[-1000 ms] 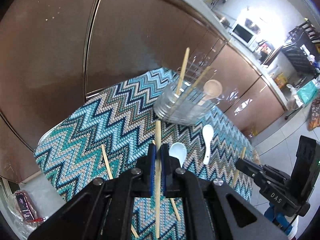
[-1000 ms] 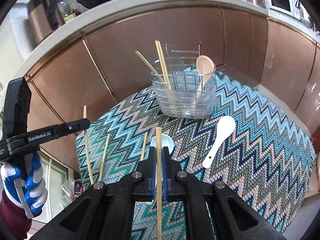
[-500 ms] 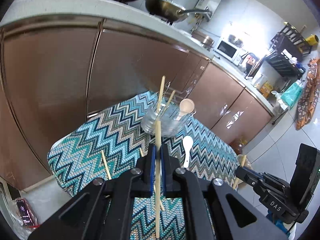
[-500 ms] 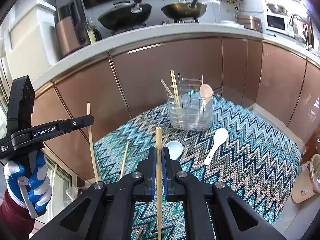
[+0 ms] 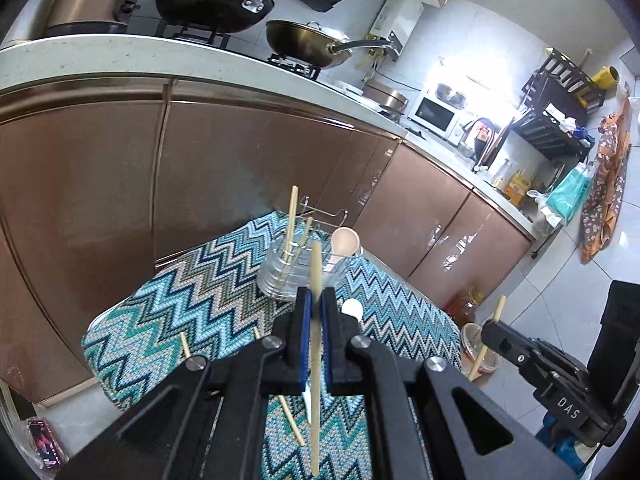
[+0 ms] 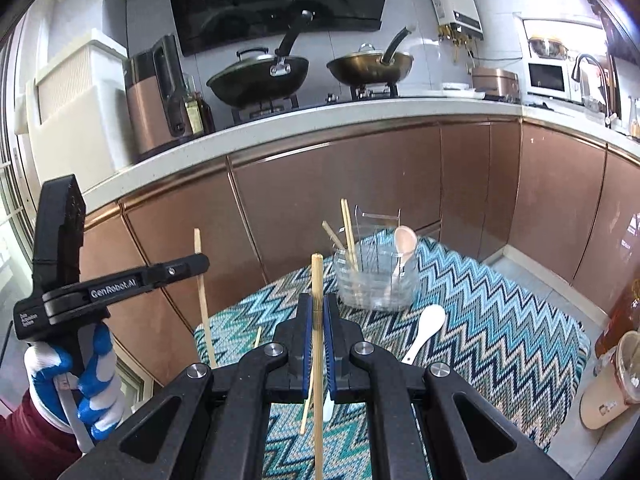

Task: Organize utensils
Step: 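Lift both held chopsticks and lower them into the clear utensil holder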

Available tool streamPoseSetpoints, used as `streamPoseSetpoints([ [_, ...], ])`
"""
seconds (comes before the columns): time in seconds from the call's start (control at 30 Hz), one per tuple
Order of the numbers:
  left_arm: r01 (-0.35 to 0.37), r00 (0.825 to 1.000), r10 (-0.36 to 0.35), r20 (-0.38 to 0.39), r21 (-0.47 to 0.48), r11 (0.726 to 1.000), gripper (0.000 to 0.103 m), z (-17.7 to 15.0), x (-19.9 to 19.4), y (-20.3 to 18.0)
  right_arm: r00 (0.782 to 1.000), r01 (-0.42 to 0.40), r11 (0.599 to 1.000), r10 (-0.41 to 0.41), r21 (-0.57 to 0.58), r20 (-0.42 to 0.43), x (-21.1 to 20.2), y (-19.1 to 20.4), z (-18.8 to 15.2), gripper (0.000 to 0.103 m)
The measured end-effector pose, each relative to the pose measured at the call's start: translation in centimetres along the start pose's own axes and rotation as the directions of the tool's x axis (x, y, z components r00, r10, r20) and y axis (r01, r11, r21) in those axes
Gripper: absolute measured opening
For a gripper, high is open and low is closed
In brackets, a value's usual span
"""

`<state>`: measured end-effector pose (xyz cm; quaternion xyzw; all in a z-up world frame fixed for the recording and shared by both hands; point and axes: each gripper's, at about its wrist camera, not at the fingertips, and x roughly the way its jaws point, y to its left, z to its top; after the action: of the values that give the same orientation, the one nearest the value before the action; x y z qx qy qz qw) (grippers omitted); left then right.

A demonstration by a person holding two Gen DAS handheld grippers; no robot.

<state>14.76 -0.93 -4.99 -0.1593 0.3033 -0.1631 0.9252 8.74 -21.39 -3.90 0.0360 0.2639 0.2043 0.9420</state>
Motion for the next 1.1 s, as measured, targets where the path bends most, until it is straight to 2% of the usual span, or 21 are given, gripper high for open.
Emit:
streamPoseSetpoints([
  [0.33, 0.033, 0.999, -0.034, 0.034, 0.041, 0.999, 0.005, 3.7, 2.6, -2.5, 0.991, -0.044, 0.999, 0.047, -0.027, 0.124, 0.6, -1.6, 3.8, 0.006],
  [0.47, 0.048, 0.994, -0.054, 0.095, 0.064, 0.997, 0.005, 6.5, 3.4, -3.8, 0.977, -0.070, 0.997, 0.075, -0.033, 0.201, 1.4, -2.9, 6.1, 0.006],
  [0.67, 0.073, 0.979, -0.089, 0.184, 0.094, 0.993, 0.005, 10.6, 6.0, -5.3, 0.939, -0.095, 0.995, 0.094, -0.014, 0.331, 3.7, -5.3, 9.5, 0.006],
  [0.87, 0.020, 0.963, -0.049, 0.266, 0.110, 0.994, 0.005, 13.0, 10.8, -5.6, 0.914, -0.051, 0.998, 0.059, -0.029, 0.400, 7.6, -6.8, 11.4, 0.006],
  [0.97, -0.027, 0.953, -0.008, 0.302, 0.112, 0.993, 0.005, 13.5, 13.7, -5.5, 0.910, -0.014, 0.999, 0.028, -0.036, 0.414, 9.9, -7.6, 11.4, 0.006],
  [1.1, -0.046, 0.951, 0.005, 0.310, 0.124, 0.991, 0.005, 13.9, 17.2, -5.7, 0.909, 0.008, 1.000, 0.004, -0.027, 0.417, 12.7, -9.0, 11.0, 0.006],
])
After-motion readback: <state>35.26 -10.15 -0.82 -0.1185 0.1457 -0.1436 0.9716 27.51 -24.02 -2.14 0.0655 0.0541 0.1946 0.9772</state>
